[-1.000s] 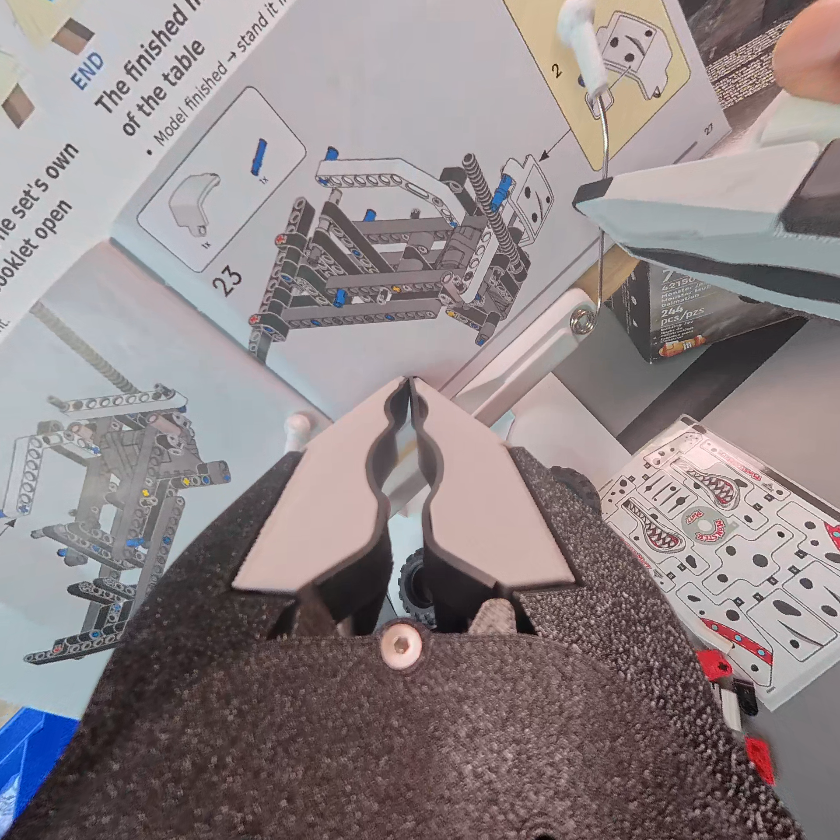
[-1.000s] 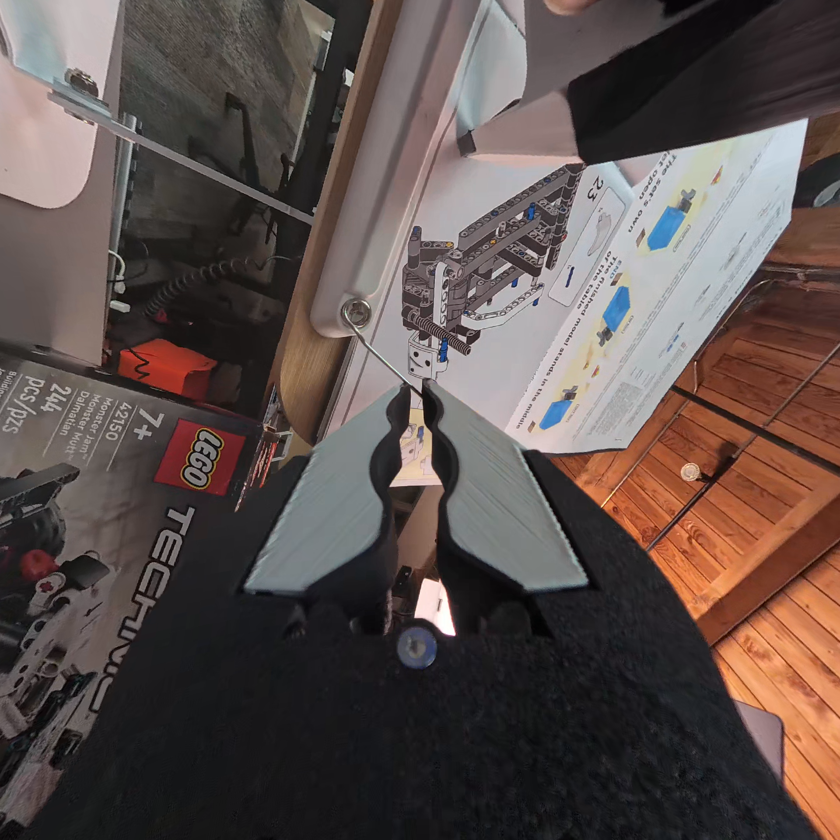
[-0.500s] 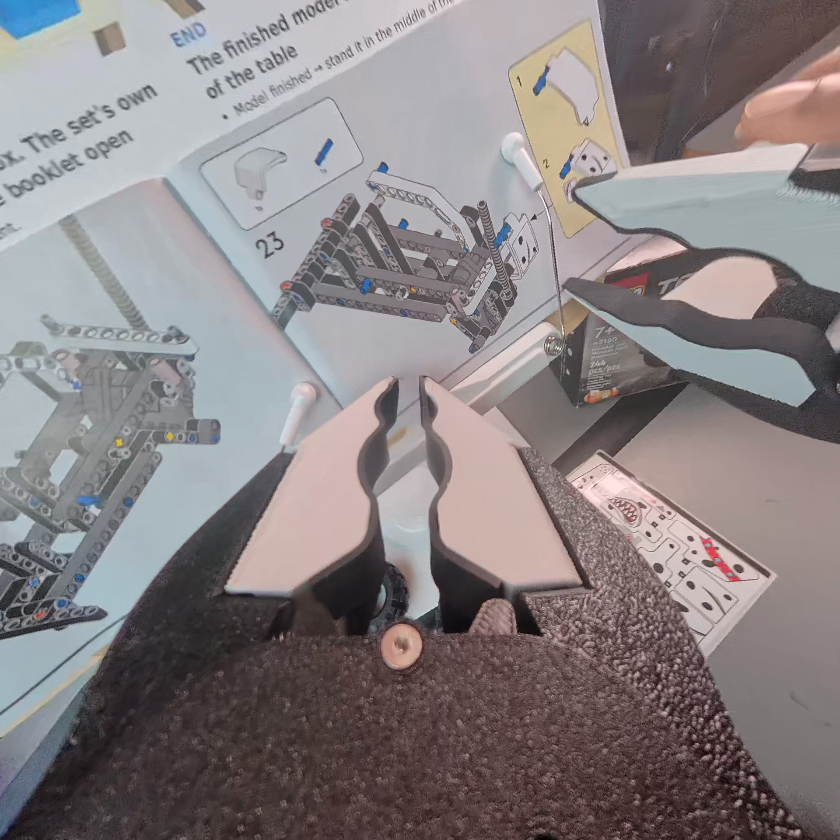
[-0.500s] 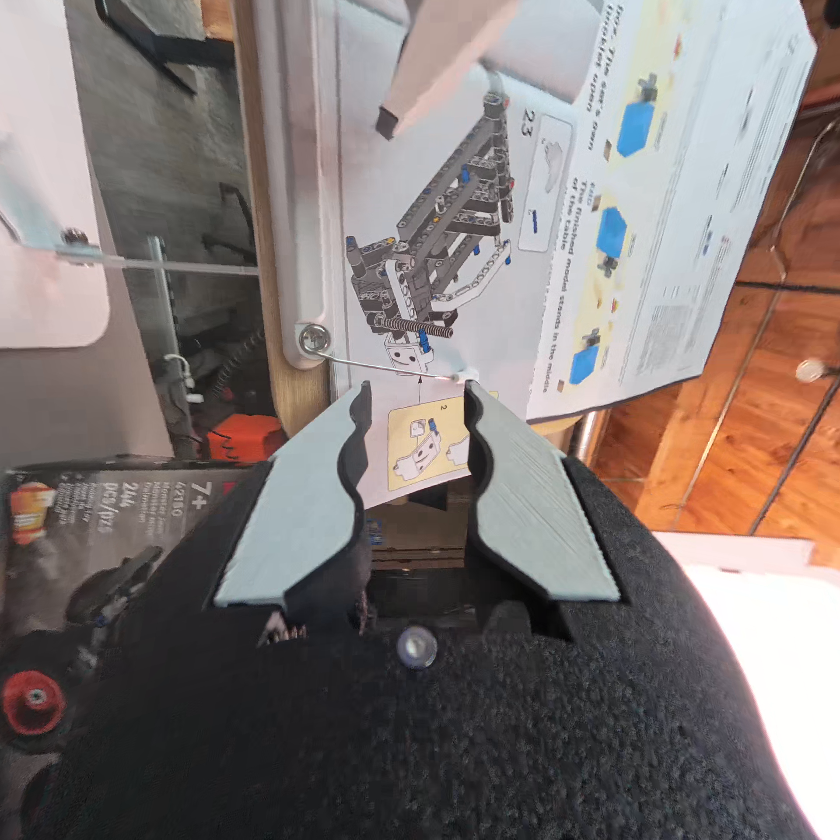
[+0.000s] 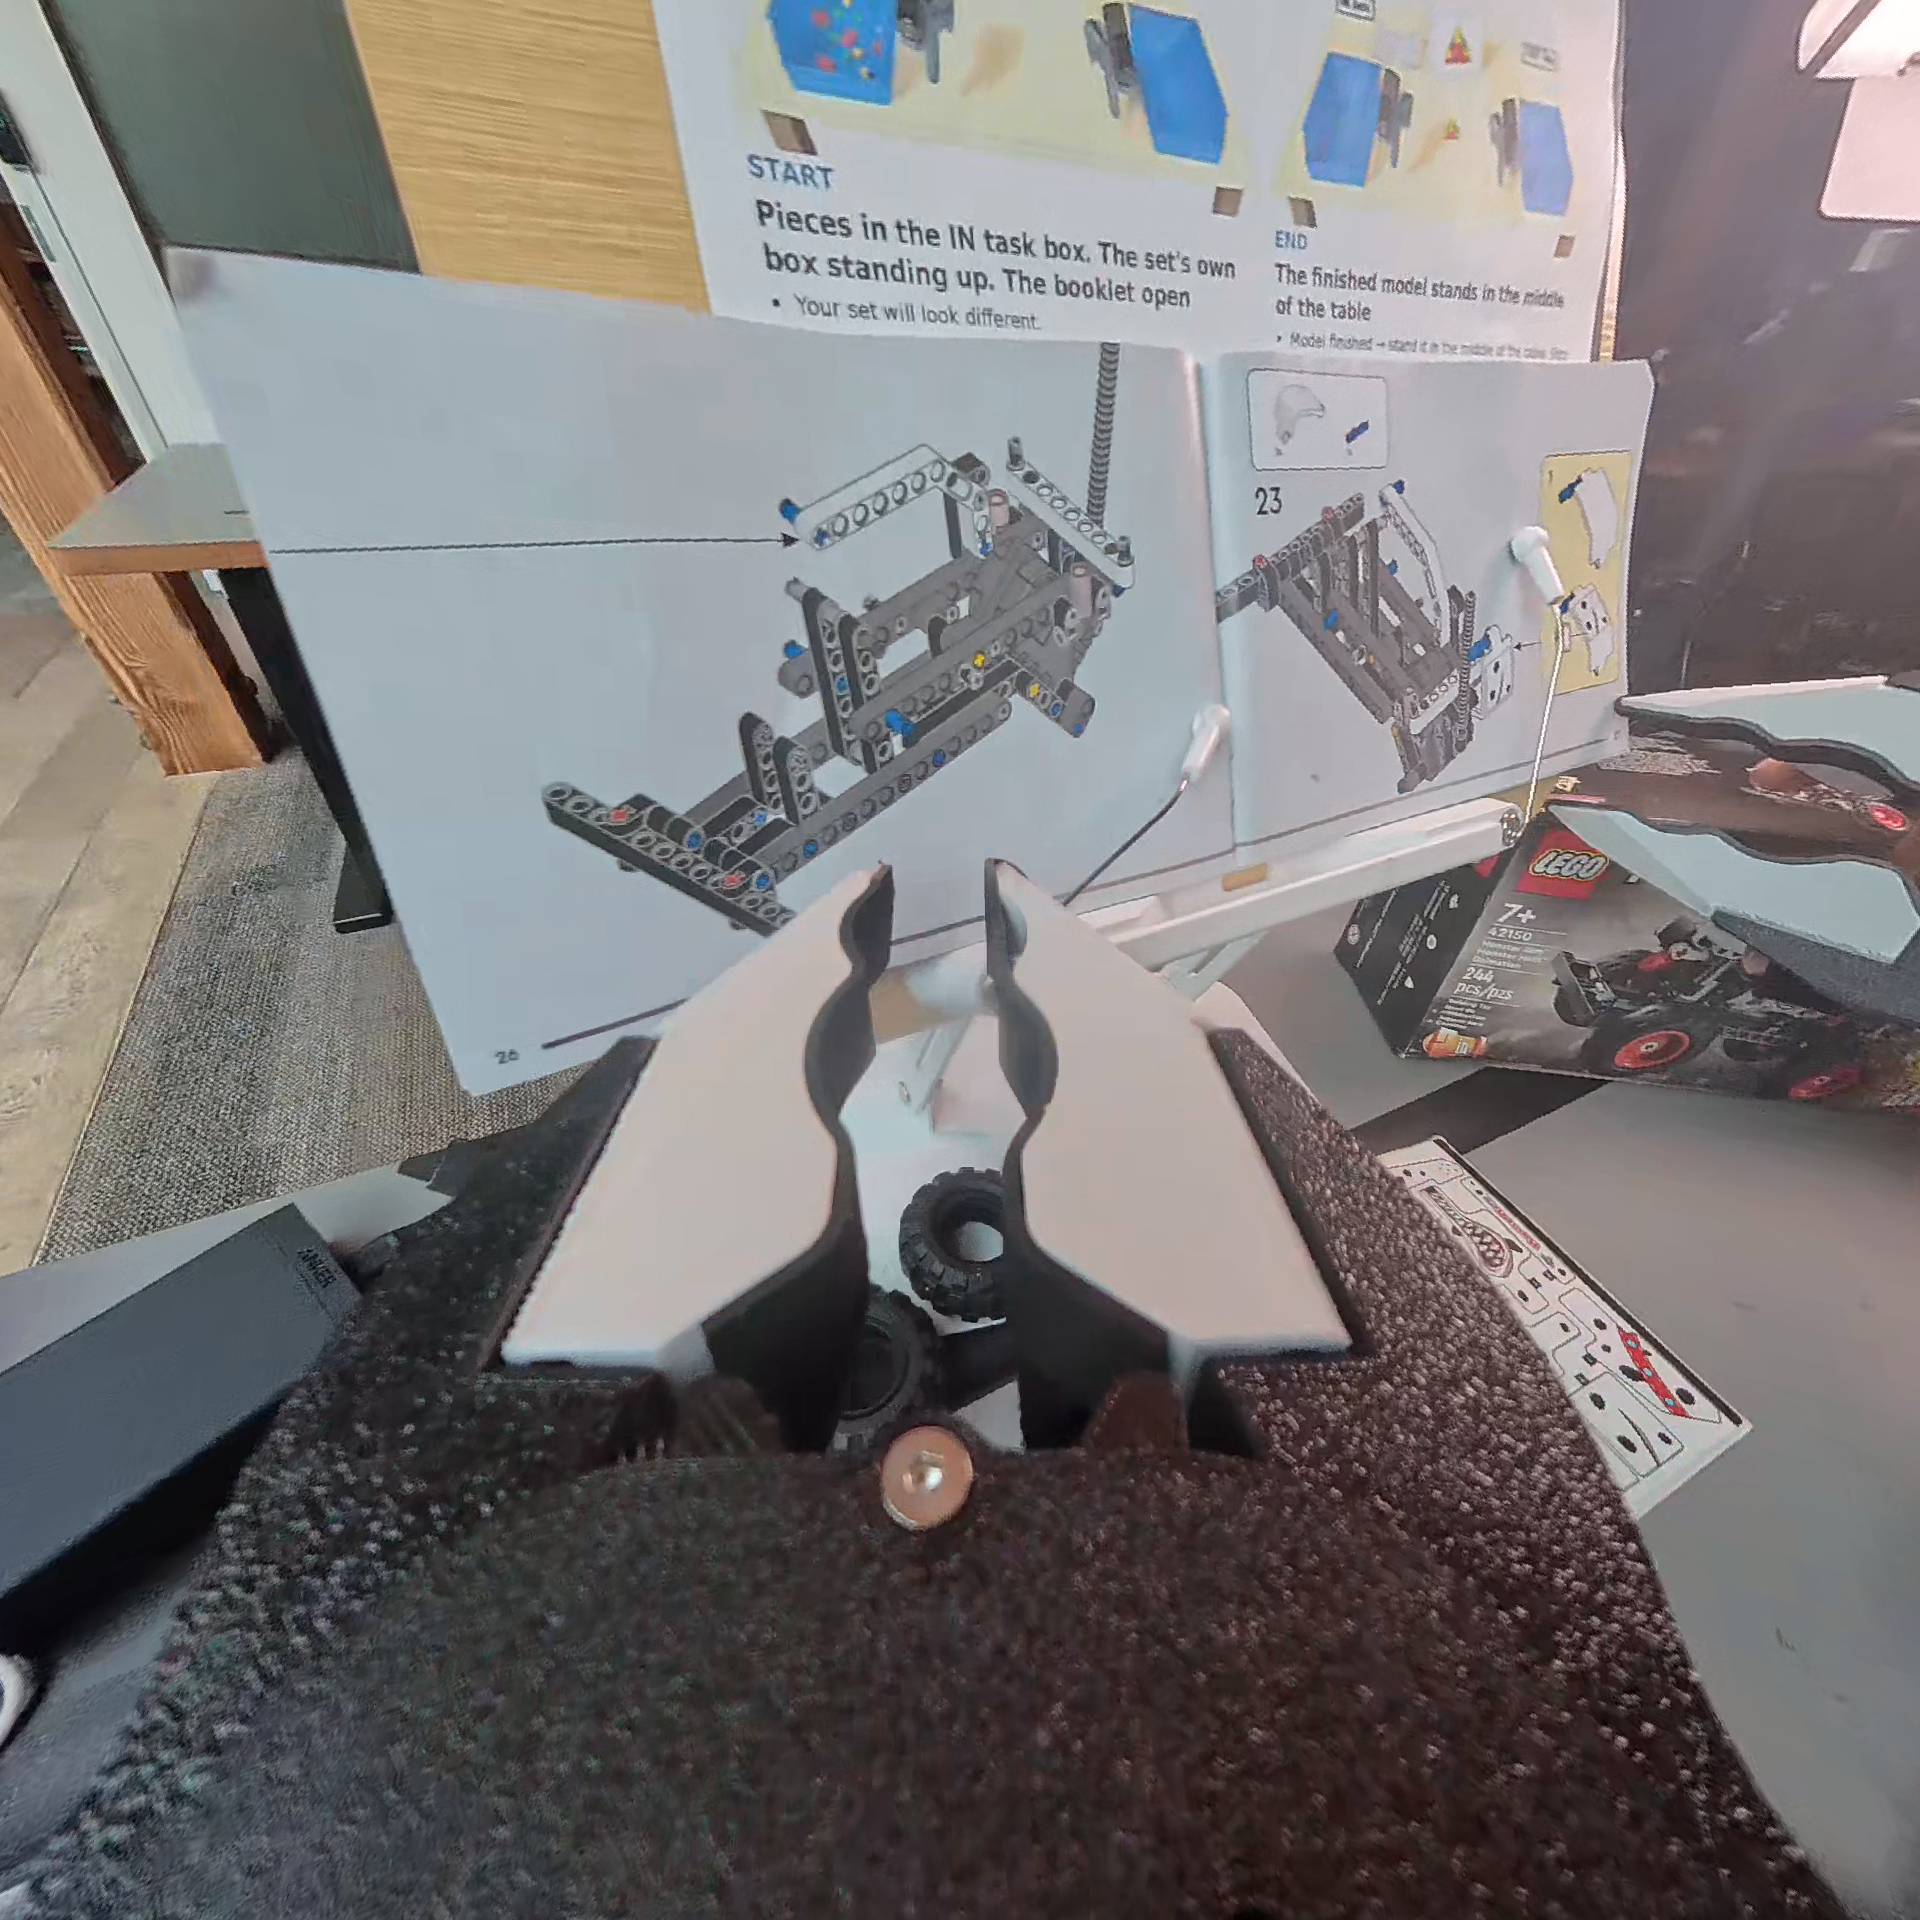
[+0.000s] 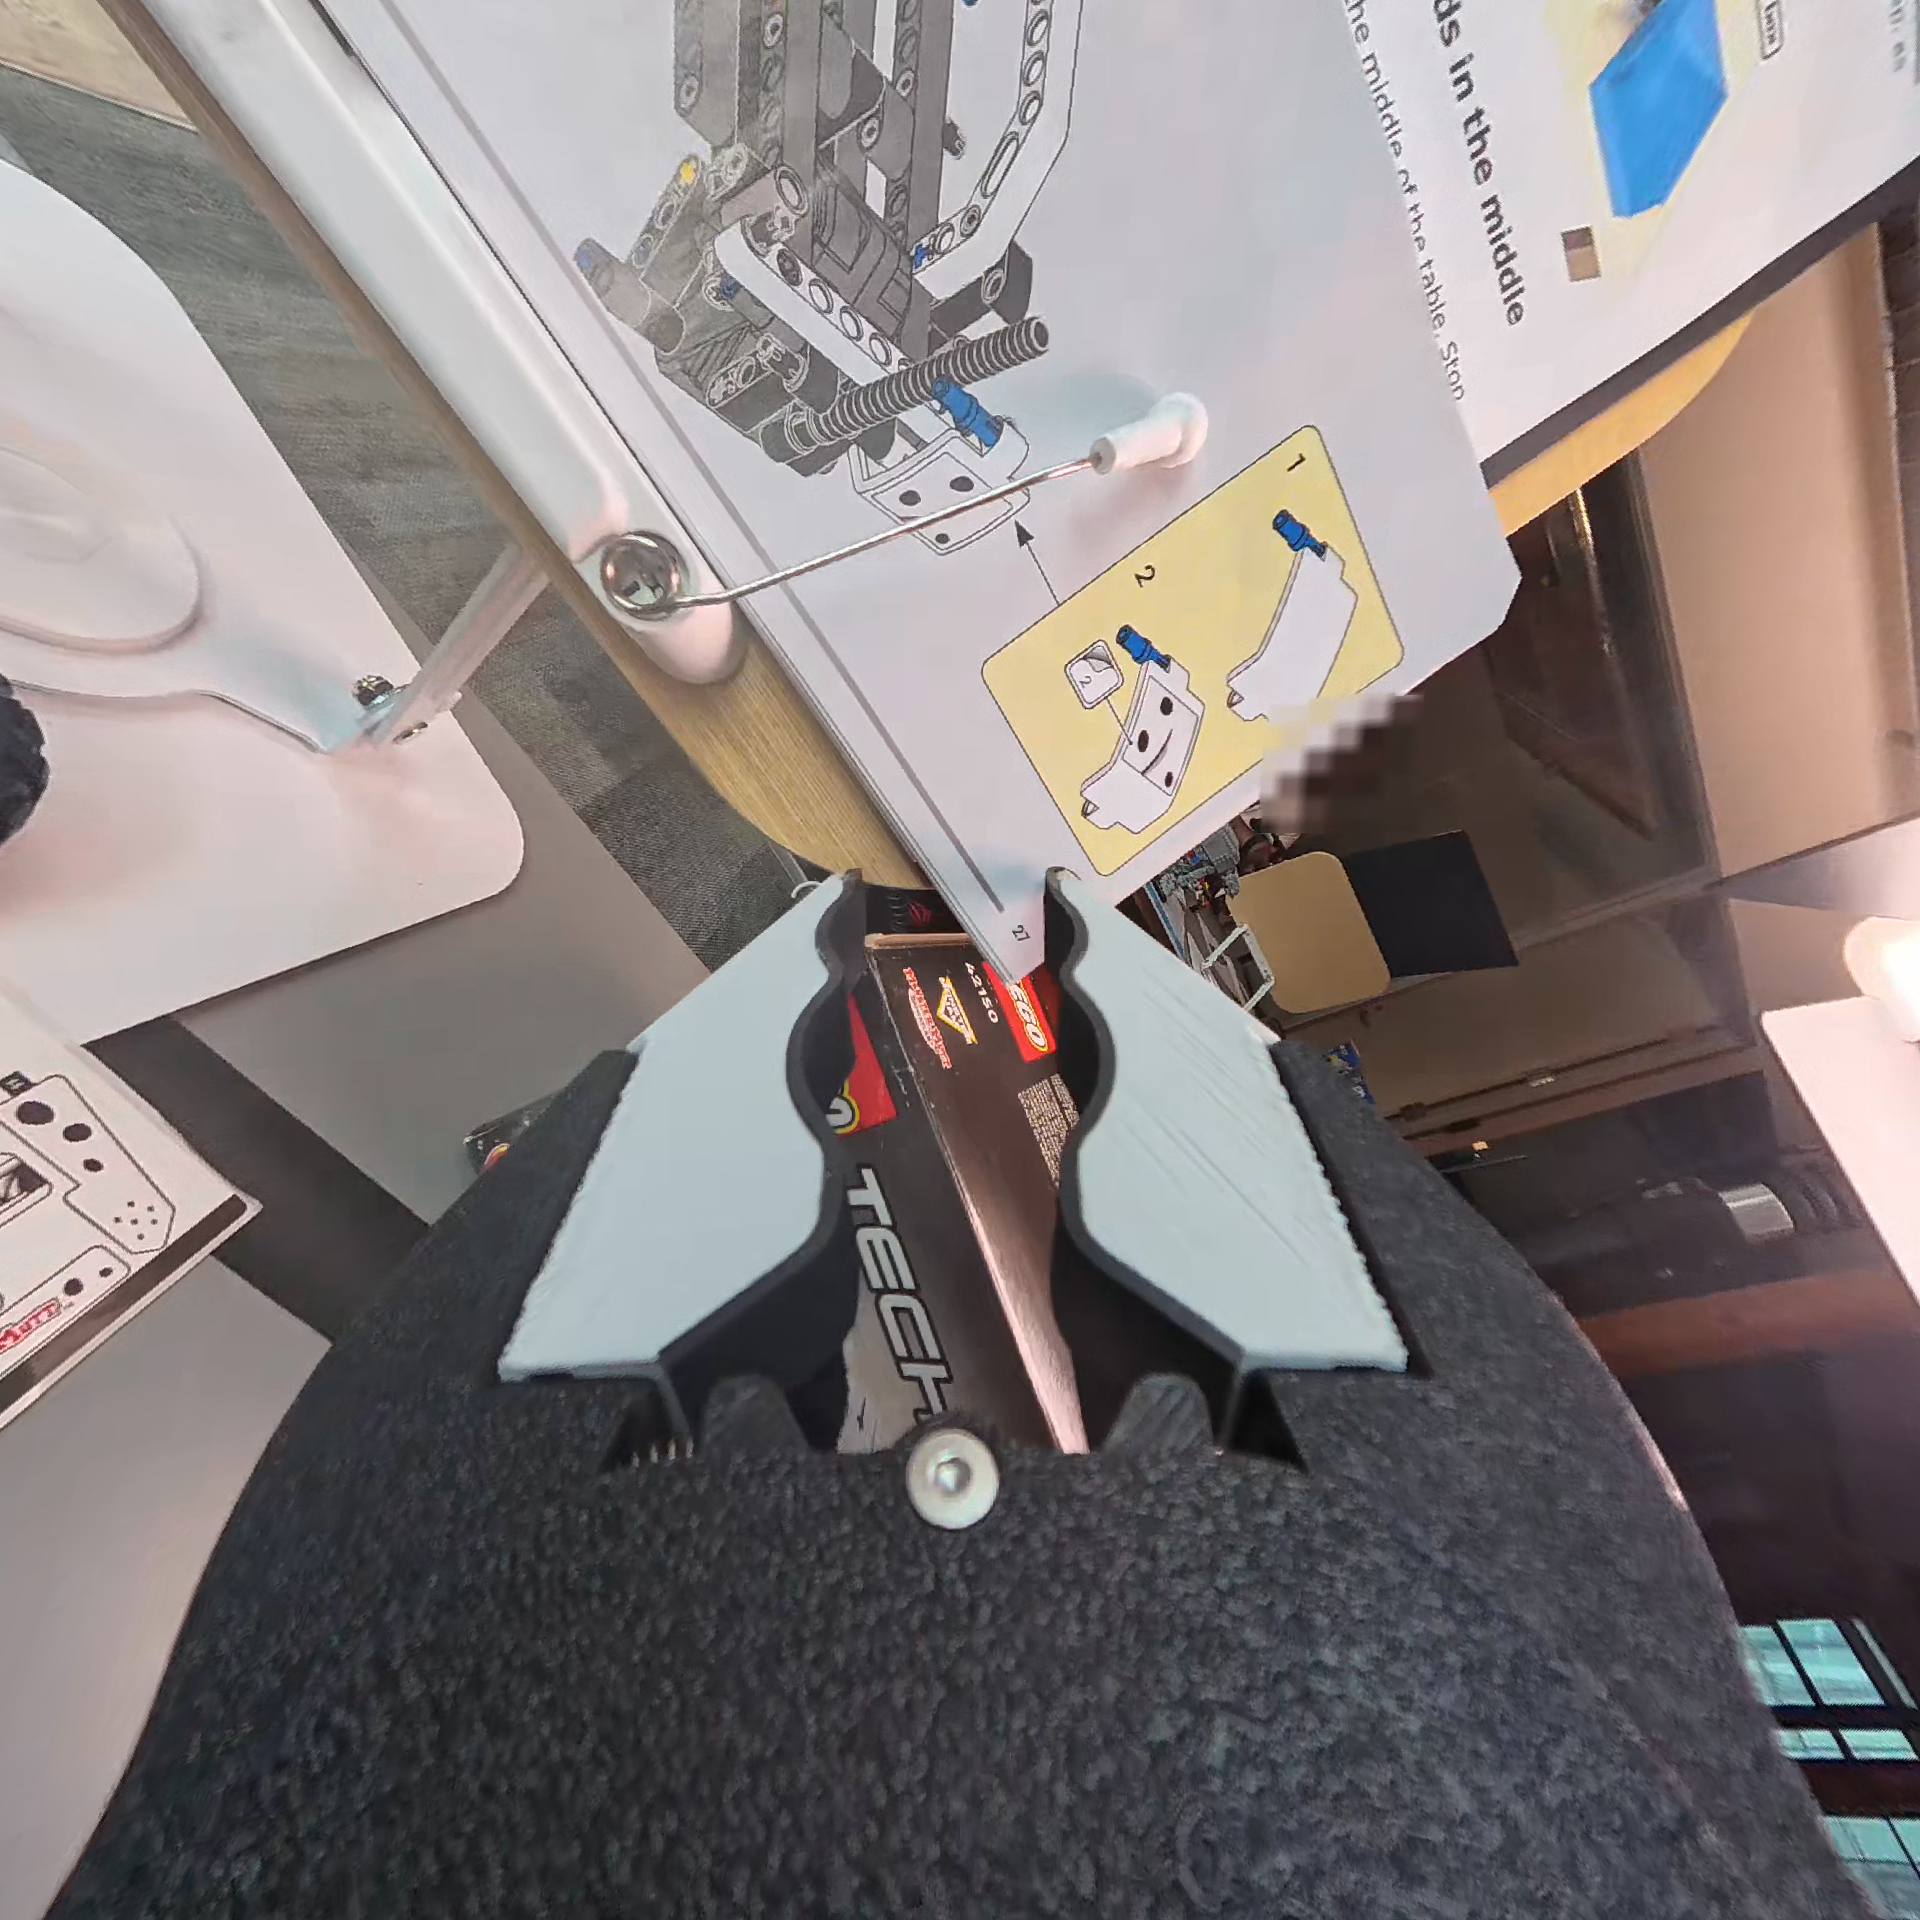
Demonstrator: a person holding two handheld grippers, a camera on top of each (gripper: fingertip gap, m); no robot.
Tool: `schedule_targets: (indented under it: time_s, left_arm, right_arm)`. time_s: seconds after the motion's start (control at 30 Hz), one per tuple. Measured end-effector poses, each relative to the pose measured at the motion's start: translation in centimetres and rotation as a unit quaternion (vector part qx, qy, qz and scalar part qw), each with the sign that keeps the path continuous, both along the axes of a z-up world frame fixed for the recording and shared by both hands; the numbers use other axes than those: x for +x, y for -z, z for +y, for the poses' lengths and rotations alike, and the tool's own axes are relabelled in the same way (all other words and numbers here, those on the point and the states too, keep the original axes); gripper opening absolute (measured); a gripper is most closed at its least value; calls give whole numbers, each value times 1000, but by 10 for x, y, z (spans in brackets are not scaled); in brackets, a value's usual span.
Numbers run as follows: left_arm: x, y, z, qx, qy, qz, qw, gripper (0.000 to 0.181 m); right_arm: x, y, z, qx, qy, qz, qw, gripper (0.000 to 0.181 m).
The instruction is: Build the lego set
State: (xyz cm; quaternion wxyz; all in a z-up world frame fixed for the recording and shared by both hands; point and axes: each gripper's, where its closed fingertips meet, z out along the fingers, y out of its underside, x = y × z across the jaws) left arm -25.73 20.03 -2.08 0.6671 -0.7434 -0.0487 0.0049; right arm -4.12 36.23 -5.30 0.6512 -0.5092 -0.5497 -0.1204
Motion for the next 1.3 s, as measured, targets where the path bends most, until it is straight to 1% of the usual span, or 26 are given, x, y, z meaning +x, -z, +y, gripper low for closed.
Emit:
schedule_targets:
  time_s: [0.1,0.17,0.27,0.37,0.47,0.5,0.57,0.6,0.67,0.73,0.8,0.87,0.93,1.13,1.3]
  left_arm:
    - [-5,-6,-3,5,-2,18,1000,17]
    - [-8,-15,-4,14,-6,38,999,16]
    - [-11,-28,0,27,-11,64,998,13]
    - [-16,-41,8,43,-18,83,995,11]
    - [-18,-46,20,43,-21,90,995,10]
    - [-19,-46,24,43,-22,90,995,11]
    - [-21,-45,31,43,-25,87,995,10]
    - [-20,-44,35,43,-26,85,995,9]
    - [-16,-44,41,48,-19,81,995,8]
    - [-8,-43,47,50,-8,69,996,7]
    - [-2,-43,52,53,-3,59,997,6]
    - [3,-42,55,51,1,57,997,6]
    - [7,-39,57,47,4,59,997,6]
    - [11,-30,59,44,6,61,997,6]
    - [10,-30,59,50,5,58,997,6]
  right_arm:
    - [7,0,-13,-33,-1,29,999,37]
    - [14,-4,-38,-80,-28,84,993,37]
    - [36,-10,-90,-167,-78,154,971,39]
    - [70,-9,-148,-232,-120,196,945,47]
    - [108,0,-202,-273,-142,223,925,48]
    - [119,6,-219,-287,-150,233,917,45]
    - [136,23,-248,-320,-157,245,902,38]
    - [144,31,-258,-328,-153,250,898,36]
    - [155,45,-267,-319,-142,258,901,33]
    - [160,54,-266,-305,-132,270,904,26]
    - [158,61,-263,-324,-125,276,896,24]
    - [153,64,-265,-345,-132,281,886,24]
    - [149,70,-265,-351,-133,279,884,24]
    - [151,81,-266,-316,-125,246,908,22]
    - [149,88,-267,-289,-122,214,925,21]
